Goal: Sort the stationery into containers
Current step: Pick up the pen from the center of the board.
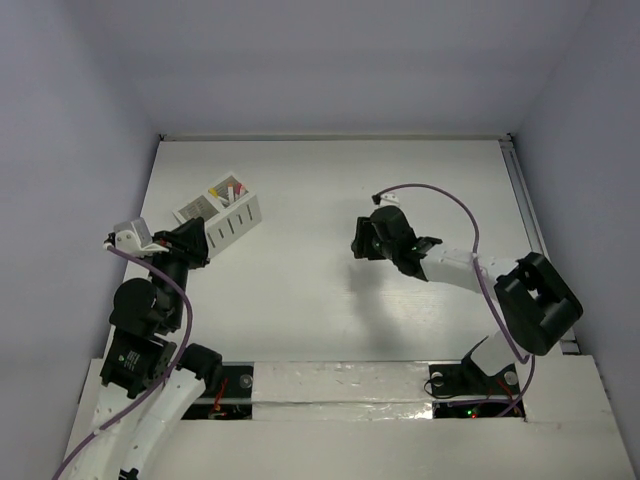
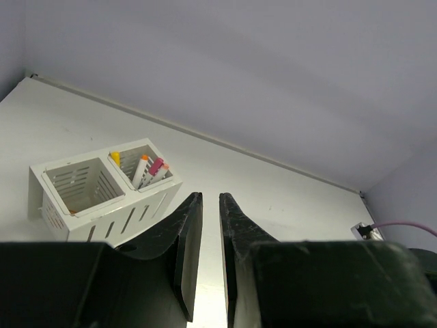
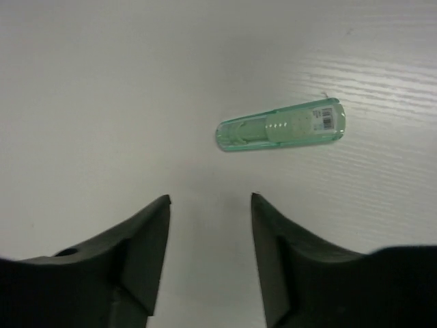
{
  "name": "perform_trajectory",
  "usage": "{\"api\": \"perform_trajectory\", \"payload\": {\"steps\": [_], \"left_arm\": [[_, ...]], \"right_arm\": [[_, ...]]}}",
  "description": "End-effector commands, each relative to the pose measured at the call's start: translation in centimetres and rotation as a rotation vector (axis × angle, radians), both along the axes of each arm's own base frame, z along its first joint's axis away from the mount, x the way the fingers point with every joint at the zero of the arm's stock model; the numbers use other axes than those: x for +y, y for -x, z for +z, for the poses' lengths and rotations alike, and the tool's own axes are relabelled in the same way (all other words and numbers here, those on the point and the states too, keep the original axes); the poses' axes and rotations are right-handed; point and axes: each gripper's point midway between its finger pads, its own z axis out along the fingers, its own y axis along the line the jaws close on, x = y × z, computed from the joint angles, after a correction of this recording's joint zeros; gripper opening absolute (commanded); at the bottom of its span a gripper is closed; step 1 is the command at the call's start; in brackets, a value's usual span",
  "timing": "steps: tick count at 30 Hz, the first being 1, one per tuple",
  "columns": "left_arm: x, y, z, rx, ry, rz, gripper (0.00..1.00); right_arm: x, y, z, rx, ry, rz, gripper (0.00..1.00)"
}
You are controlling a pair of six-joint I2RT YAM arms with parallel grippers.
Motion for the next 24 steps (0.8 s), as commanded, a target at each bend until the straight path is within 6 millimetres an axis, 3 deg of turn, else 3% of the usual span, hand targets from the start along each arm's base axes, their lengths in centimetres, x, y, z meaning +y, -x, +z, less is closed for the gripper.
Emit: {"api": "perform_trajectory", "payload": {"steps": [1,9,11,12,15,19,24], "left_arm": [[-0.5,-0.3,0.9,-0.036,0.008,-0.02,0.13],[-0.3,-0.1,1.2,-0.045,0.01,-0.015,0.13],[-0.2,-0.1,1.2,-0.046,0.012,-0.01,0.13],[-0.3,-0.1,1.1,-0.042,0.009,-0.012,0.13],[-0.2,0.0,1.2,-0.046,0.011,-0.01,0.13],[-0.2,-0.1,1.0,-0.042,0.009,-0.01,0.13],[-0.1,0.0,1.2,-0.046,0.012,-0.006,0.13]], "right_arm": [[-1.2,-1.5,1.5,0.017,-0.072,-0.117,0.6],[-2.3,-2.1,-0.9,0.092,-0.081,-0.168,0.64],[-2.2,-2.4,-1.2,0.099,-0.1,-0.166,0.71],[-2.3,-2.8,-1.6,0.105,-0.102,-0.172,0.8],[-2.4,-3.7,-1.5,0.093,-0.103,-0.188,0.87],[-2.3,-5.2,-1.0,0.072,-0.124,-0.194,0.86],[-0.6,-6.6,-1.5,0.092,-0.123,-0.145,0.83]]}}
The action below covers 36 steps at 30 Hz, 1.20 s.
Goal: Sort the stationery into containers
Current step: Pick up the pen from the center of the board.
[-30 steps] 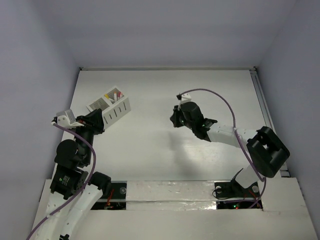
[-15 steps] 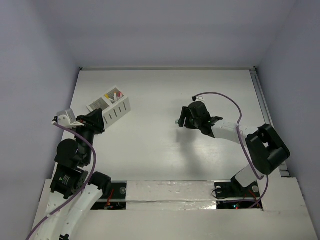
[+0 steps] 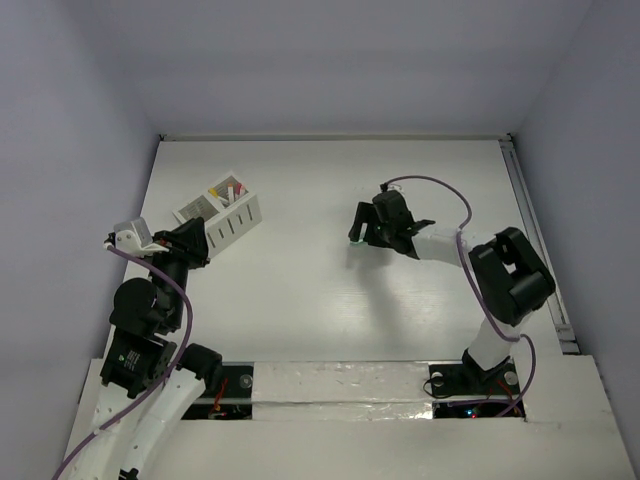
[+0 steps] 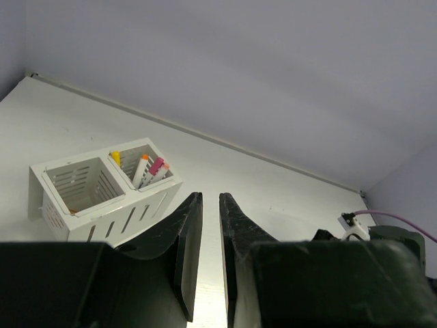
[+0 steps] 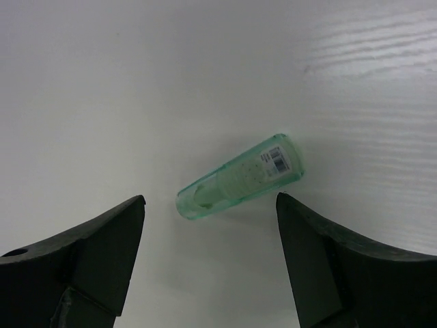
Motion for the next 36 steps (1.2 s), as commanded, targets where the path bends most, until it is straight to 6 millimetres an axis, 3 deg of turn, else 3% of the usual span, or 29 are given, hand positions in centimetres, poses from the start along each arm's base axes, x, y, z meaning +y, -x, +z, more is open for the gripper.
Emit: {"api": "perform_trajectory", "payload": {"steps": [1,6,8,9,12,16,24,30,33,36], "left_arm": [[-0.1,0.1,1.2,-0.049,0.013,-0.006,0.13],[0.0,0.1,1.2,-0.048,0.013,-0.002,0.13],[0.0,0.1,1.2,-0.048,0.011,-0.003,0.13],[0.0,0.1,1.2,-0.047,0.013,-0.001,0.13],[0.0,0.1,1.3,-0.05,0.014,-0.001,0.13],[0.0,0.2,1.2,-0.049,0.014,-0.001,0.13],[0.3,0.7,1.6,-0.068,0.021,0.003,0.13],[0.6,1.0,1.8,-0.078,0.028,0.009,0.13],[0.6,1.1,1.9,-0.083,0.029,0.009,0.13],[0.6,1.0,1.9,-0.08,0.028,0.009,0.13]], "right_arm": [[1.7,-2.4,1.5,-0.051,-0.045,0.028,0.82],[1.9,-3.2,-0.2,-0.023,0.012,0.049,0.82],[2.5,-4.3,0.3,-0.038,0.025,0.07,0.82],[2.0,-3.9,-1.0,0.004,0.073,0.086,0.81],[2.3,-4.5,-0.7,0.011,0.098,0.113,0.73],[2.3,-4.6,-0.8,0.047,0.145,0.149,0.53],[0.4,-4.2,-1.7,0.143,0.325,0.204,0.58],[0.6,-3.0,-3.0,0.195,0.426,0.238,0.57],[0.5,-3.0,-3.8,0.213,0.476,0.241,0.52],[0.3,-3.3,-4.1,0.213,0.493,0.231,0.35]]}}
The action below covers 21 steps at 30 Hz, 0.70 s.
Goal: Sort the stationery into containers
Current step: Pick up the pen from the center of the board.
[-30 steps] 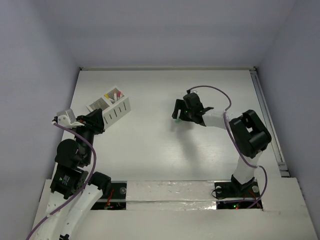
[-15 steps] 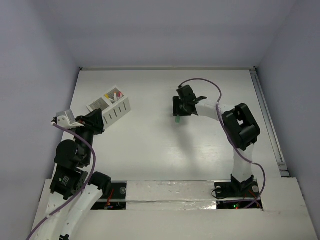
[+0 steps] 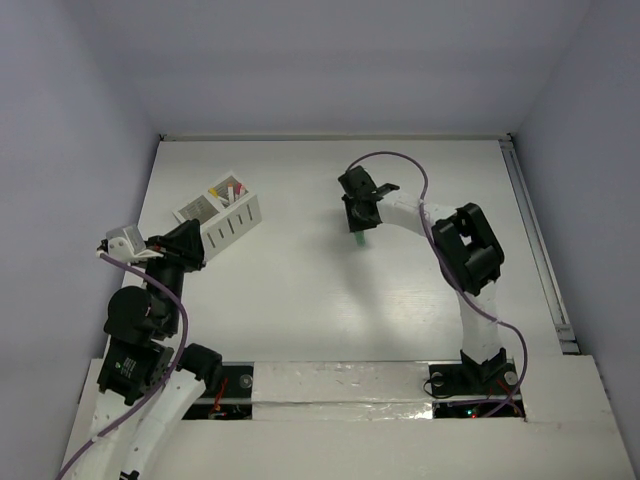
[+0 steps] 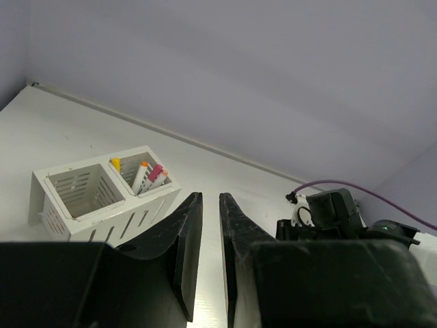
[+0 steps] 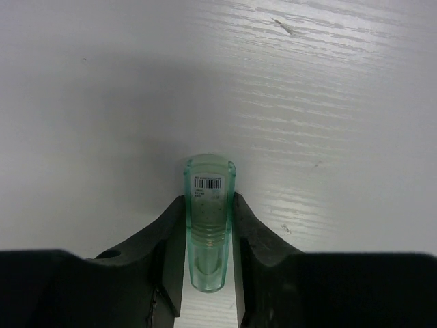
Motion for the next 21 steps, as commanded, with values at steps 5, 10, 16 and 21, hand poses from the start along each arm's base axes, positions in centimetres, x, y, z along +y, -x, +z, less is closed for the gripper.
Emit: {"api": "perform_trajectory", "payload": {"steps": [5,10,16,21], "left_arm": [[0.0,0.1,1.1,-0.044,0.012,0.0,0.13],[-0.2,-0.2,0.9,-0.033,0.008,-0.006,0.13],[-0.3,-0.4,0.9,-0.027,0.001,-0.003,0.13],[0.2,-0.2,1.1,-0.034,0.012,0.018,0.13]], "right_arm": [[0.3,0.7,0.6,-0.027,0.009,0.023,0.14],[7.5,1.5,9.7,-0.207,-0.378,0.218,0.13],[16.5,4.4,19.9,-0.358,-0.74,0.459,0.12],[22.0,6.1,28.1,-0.43,-1.164,0.597,0.11]]}}
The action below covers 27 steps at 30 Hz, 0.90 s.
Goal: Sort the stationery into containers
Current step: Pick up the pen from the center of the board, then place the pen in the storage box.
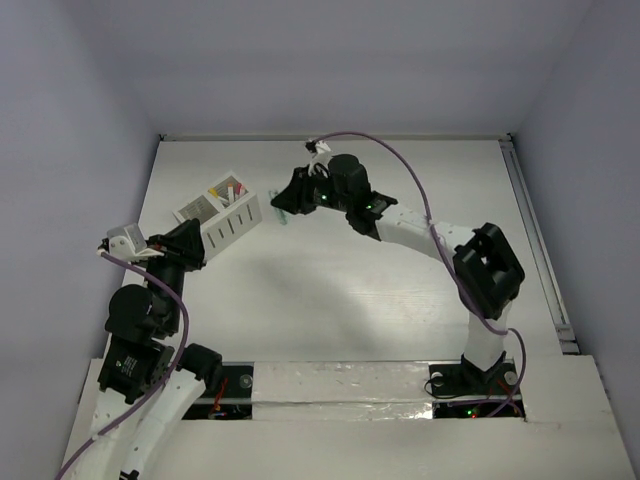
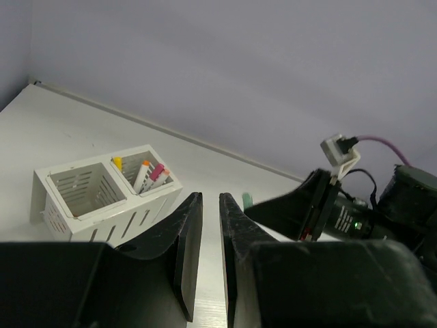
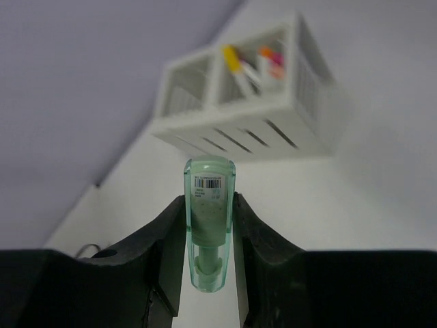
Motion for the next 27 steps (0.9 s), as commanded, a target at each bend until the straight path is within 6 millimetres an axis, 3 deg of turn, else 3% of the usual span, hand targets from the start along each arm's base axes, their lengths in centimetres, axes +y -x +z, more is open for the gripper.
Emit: {"api": "perform_trajectory", "payload": {"steps": [1,2,5,6,13,15,16,17,24,27], "left_arm": [[0.2,-0.1,1.2,-0.038,0.013,0.016,0.13],[0.2,-0.2,1.1,-0.033,0.012,0.015,0.13],[0.3,-0.1,1.1,-0.034,0.013,0.018,0.13],[0.5,0.1,1.3,-0.043,0.019,0.027,0.13],[0.8,0.4,1.5,-0.052,0.026,0.032,0.12],[1.0,0.5,1.6,-0.055,0.027,0.041,0.12],[0.9,0.4,1.5,-0.05,0.025,0.04,0.12],[0.8,0.4,1.5,-0.05,0.025,0.033,0.12],[0.6,0.4,1.4,-0.048,0.022,0.024,0.12],[0.7,0.6,1.6,-0.061,0.029,0.026,0.12]], "right_arm": [[5.2,2.1,10.2,-0.104,-0.397,0.237,0.11],[7.0,1.7,11.1,-0.126,-0.445,0.272,0.11],[9.8,2.0,11.8,-0.095,-0.53,0.339,0.12],[10.8,1.2,12.1,-0.091,-0.567,0.347,0.12],[16.4,0.4,12.5,-0.121,-0.621,0.369,0.11],[17.7,0.2,11.5,-0.123,-0.59,0.365,0.11],[18.9,0.0,9.8,-0.118,-0.569,0.351,0.11],[19.3,0.1,11.0,-0.16,-0.578,0.341,0.11],[23.0,0.2,7.5,-0.316,-0.471,0.213,0.11],[23.3,-0.8,6.5,-0.336,-0.452,0.144,0.12]]}}
